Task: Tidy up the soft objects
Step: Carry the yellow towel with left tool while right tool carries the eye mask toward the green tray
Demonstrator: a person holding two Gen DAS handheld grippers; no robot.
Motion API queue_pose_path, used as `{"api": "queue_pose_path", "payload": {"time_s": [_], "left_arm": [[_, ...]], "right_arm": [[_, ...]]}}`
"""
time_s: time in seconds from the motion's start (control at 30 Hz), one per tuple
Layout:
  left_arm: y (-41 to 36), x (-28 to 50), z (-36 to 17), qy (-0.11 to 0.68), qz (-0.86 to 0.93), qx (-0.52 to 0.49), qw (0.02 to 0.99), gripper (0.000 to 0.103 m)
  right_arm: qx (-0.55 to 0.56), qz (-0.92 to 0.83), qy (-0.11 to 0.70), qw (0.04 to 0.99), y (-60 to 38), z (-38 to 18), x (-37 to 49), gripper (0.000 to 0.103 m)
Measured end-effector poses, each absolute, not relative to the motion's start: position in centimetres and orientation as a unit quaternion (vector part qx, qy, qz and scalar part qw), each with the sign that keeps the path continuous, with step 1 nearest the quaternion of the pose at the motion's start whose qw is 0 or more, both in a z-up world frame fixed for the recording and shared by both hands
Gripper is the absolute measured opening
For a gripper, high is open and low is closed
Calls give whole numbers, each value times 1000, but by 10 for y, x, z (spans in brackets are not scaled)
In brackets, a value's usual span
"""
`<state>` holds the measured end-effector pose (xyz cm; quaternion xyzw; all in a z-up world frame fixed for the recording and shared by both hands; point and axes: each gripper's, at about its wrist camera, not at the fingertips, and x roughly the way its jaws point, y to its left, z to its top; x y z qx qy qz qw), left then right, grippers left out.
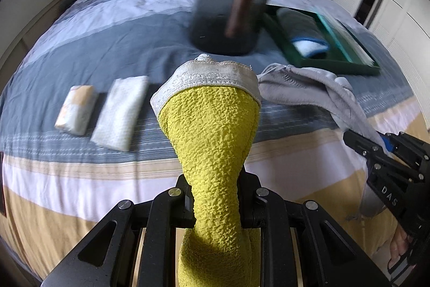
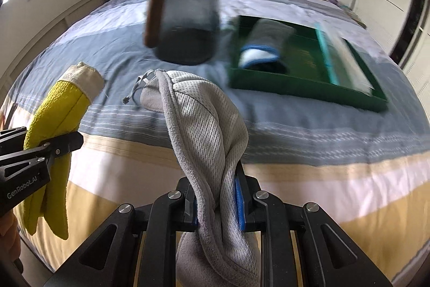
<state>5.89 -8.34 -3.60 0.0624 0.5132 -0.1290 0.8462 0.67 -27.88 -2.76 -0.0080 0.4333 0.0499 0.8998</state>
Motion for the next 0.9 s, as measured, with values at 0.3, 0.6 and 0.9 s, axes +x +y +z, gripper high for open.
{"api": "queue_pose_path", "payload": {"time_s": [0.3, 0.6, 0.9], "left_arm": [[-136, 54, -30, 503, -177, 92, 841, 18], [-181, 51, -21, 489, -217, 114, 837, 18], [-203, 54, -20, 487, -224, 128, 834, 18]], "right_arm": [[17, -7, 431, 902, -335, -13, -22, 19], [52, -53, 412, 908, -373, 0, -40, 19], [80, -66, 399, 911, -391, 4, -49, 19]]}}
